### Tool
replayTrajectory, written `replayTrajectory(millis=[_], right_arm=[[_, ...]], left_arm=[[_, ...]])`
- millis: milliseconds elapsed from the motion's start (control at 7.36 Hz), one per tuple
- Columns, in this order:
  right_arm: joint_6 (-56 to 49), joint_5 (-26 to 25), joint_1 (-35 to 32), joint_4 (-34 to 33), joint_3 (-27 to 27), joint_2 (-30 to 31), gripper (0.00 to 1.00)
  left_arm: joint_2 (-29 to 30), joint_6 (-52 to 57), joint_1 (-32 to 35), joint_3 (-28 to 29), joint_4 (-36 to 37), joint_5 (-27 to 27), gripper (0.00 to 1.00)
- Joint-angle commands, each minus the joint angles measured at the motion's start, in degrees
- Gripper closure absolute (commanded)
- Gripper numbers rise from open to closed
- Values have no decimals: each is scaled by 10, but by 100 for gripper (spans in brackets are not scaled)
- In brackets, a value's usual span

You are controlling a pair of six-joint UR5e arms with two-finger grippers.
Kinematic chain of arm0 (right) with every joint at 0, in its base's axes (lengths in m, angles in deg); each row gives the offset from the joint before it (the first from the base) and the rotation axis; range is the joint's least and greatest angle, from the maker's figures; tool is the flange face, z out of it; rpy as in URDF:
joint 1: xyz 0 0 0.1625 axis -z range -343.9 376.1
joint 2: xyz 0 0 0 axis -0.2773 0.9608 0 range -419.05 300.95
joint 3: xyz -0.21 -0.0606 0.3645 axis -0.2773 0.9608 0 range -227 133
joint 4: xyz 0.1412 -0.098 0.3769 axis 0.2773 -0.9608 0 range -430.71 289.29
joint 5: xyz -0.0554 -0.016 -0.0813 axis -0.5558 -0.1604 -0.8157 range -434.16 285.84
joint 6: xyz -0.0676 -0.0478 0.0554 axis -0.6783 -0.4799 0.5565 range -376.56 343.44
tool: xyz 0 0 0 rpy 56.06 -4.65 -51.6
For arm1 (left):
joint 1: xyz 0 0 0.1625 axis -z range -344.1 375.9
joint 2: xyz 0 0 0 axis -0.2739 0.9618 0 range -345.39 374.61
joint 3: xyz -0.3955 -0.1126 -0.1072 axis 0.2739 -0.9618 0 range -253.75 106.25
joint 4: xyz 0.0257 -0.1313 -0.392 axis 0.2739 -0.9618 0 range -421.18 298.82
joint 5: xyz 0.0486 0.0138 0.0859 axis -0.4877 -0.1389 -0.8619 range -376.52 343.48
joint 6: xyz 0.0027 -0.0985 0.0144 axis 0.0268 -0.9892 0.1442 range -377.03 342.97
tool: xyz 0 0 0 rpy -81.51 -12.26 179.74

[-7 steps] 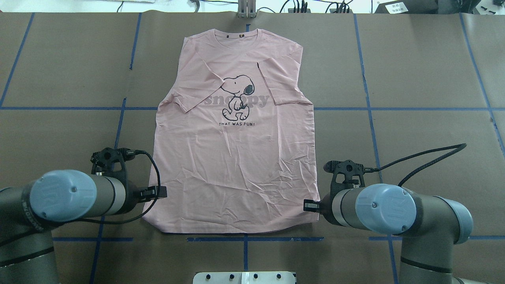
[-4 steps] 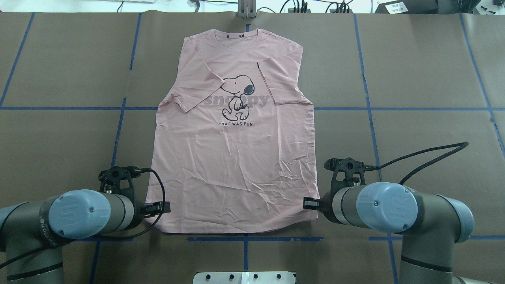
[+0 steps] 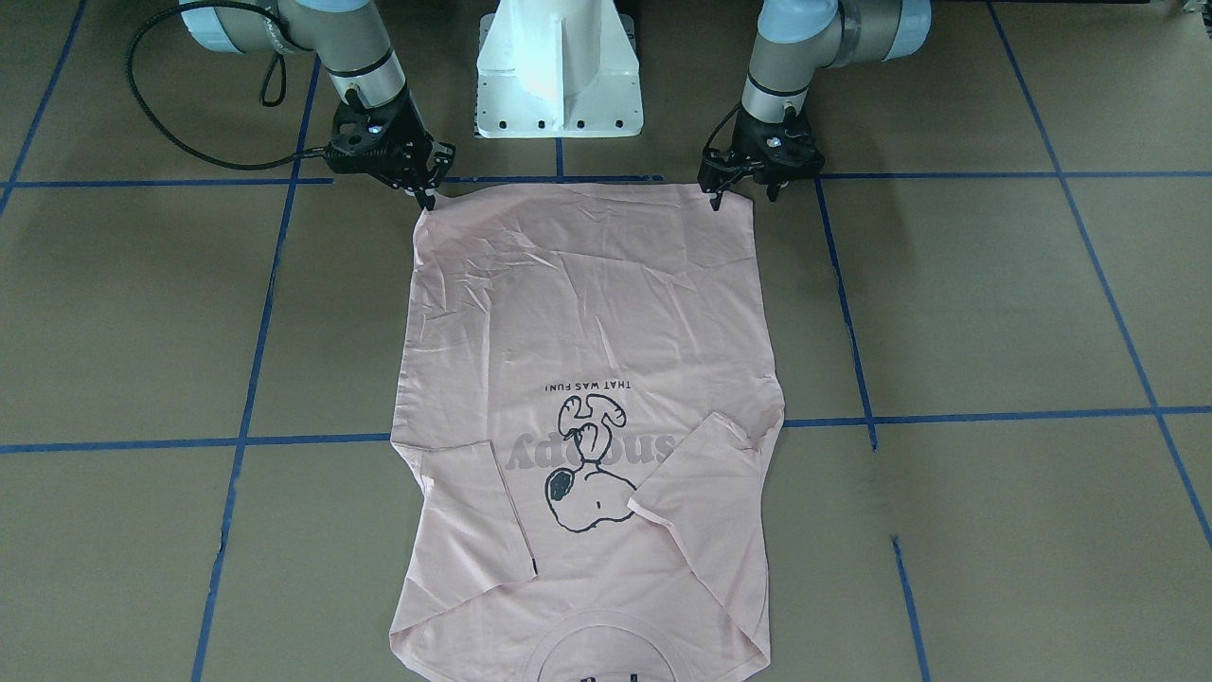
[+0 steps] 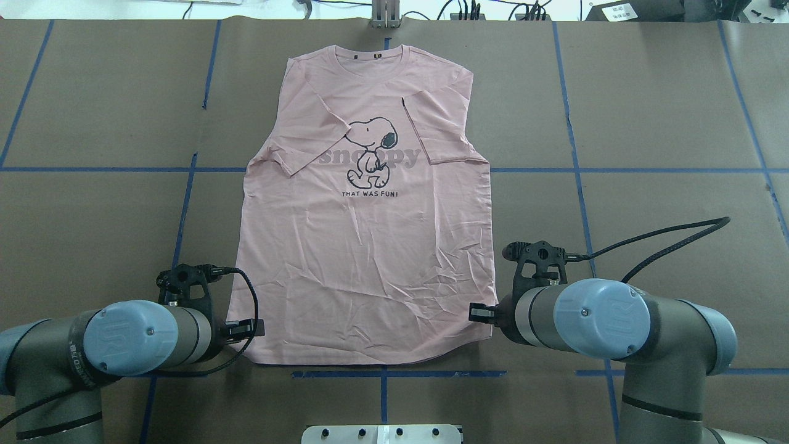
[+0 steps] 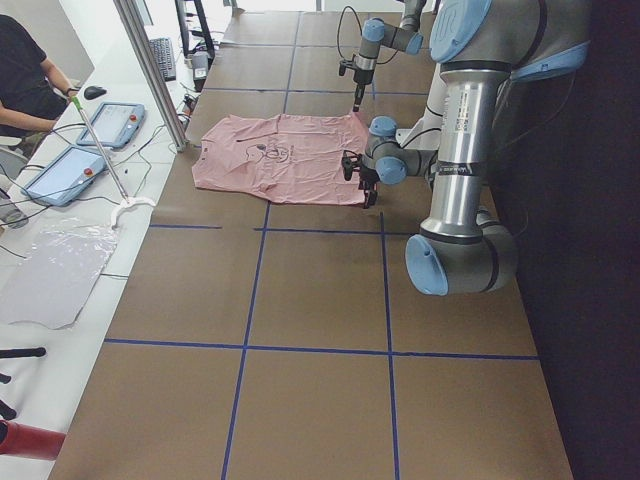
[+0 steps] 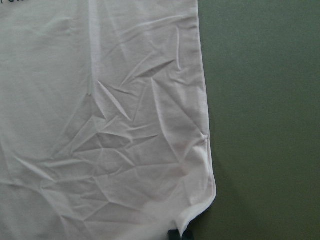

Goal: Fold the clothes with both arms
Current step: 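Grasp both hem corners with the left and right grippers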

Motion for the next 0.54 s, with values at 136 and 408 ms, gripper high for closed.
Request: replayTrajectory(millis=[136,408], right_arm=[[0,2,-2,0,0,-1,100],[0,4,-4,0,0,-1,100]], left_arm=[[4,0,-6,4,-1,1,37],[4,2,-6,3,-1,1,67]])
